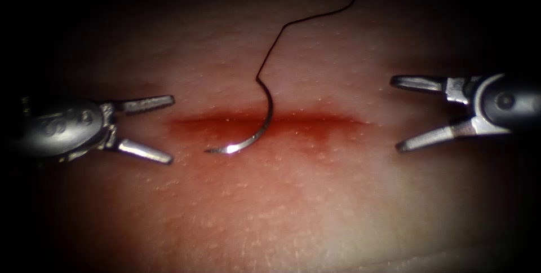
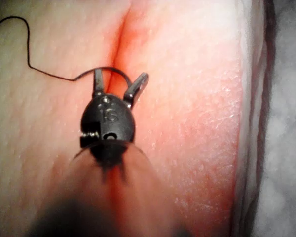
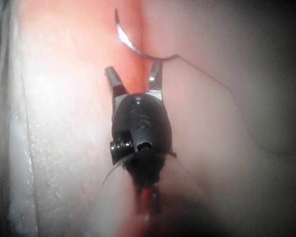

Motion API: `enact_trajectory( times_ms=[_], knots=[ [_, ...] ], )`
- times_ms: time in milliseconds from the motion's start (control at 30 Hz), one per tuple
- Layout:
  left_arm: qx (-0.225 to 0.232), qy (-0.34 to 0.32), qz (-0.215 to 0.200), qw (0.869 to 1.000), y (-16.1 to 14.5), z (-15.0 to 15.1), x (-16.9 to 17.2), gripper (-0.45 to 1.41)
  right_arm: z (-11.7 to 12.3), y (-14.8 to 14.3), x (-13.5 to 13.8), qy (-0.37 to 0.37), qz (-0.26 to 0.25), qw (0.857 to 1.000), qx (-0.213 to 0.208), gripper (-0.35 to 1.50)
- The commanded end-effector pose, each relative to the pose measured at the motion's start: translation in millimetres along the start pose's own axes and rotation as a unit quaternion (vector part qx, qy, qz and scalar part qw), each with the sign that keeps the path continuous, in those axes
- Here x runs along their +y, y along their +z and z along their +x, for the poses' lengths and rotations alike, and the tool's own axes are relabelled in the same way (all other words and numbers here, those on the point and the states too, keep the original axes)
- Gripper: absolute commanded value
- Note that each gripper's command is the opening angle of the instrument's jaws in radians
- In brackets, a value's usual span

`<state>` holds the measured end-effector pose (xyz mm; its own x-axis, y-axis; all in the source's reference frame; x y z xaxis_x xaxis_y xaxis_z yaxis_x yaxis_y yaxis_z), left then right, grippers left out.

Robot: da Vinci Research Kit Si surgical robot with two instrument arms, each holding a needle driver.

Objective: Wound Closure
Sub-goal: Use the left gripper to pick up the needle

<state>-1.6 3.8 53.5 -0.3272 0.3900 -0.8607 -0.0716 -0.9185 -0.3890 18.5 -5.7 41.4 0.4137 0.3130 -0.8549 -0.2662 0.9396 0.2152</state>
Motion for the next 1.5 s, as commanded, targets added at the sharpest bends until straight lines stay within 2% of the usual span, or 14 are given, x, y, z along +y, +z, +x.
enact_trajectory(
  times_ms=[33,267,467,567,667,767,833,867,1000,1133,1300,1500],
  knots=[
    [0.000,0.000,0.000,1.000,0.7,-0.3,-0.3,0.34,-0.2,0.8,-0.1,0.000,0.001,1.000,0.001,0.64],
    [0.000,0.000,0.001,1.000,0.8,-0.2,-0.1,0.34,0.0,0.7,0.0,0.001,0.000,1.000,0.000,0.68],
    [-0.013,-0.012,0.033,0.999,2.2,0.4,0.5,0.36,0.0,0.8,-0.1,0.001,-0.001,1.000,0.000,0.68],
    [-0.037,-0.025,0.058,0.997,3.4,0.8,0.8,0.39,0.0,0.8,-0.1,0.000,-0.001,1.000,0.000,0.68],
    [-0.057,-0.049,0.082,0.994,4.4,1.0,1.0,0.46,-0.1,0.8,-0.1,0.000,-0.001,1.000,0.000,0.68],
    [-0.084,-0.068,0.116,0.987,5.0,1.2,0.9,0.81,-0.1,0.8,-0.1,0.000,0.000,1.000,-0.001,0.68],
    [-0.103,-0.074,0.128,0.984,5.3,1.3,0.8,0.83,-0.1,0.8,-0.1,0.000,0.000,1.000,-0.001,0.68],
    [-0.126,-0.076,0.133,0.980,5.9,1.3,0.9,0.79,-0.1,0.8,-0.1,0.000,0.000,1.000,-0.002,0.68],
    [-0.184,-0.080,0.124,0.972,7.5,1.1,1.1,0.66,0.0,1.0,-0.3,0.000,0.001,1.000,-0.005,0.66],
    [-0.217,-0.080,0.117,0.966,8.8,0.8,0.7,0.59,0.0,1.2,-0.4,0.000,0.001,1.000,-0.006,0.66],
    [-0.238,-0.077,0.119,0.961,10.4,-0.4,-0.3,0.59,0.0,1.2,-0.4,0.000,0.001,1.000,-0.006,0.66],
    [-0.278,-0.066,0.093,0.954,11.5,-3.4,-0.5,0.61,0.0,1.4,-0.5,-0.001,0.001,1.000,-0.008,0.66]
  ],
)
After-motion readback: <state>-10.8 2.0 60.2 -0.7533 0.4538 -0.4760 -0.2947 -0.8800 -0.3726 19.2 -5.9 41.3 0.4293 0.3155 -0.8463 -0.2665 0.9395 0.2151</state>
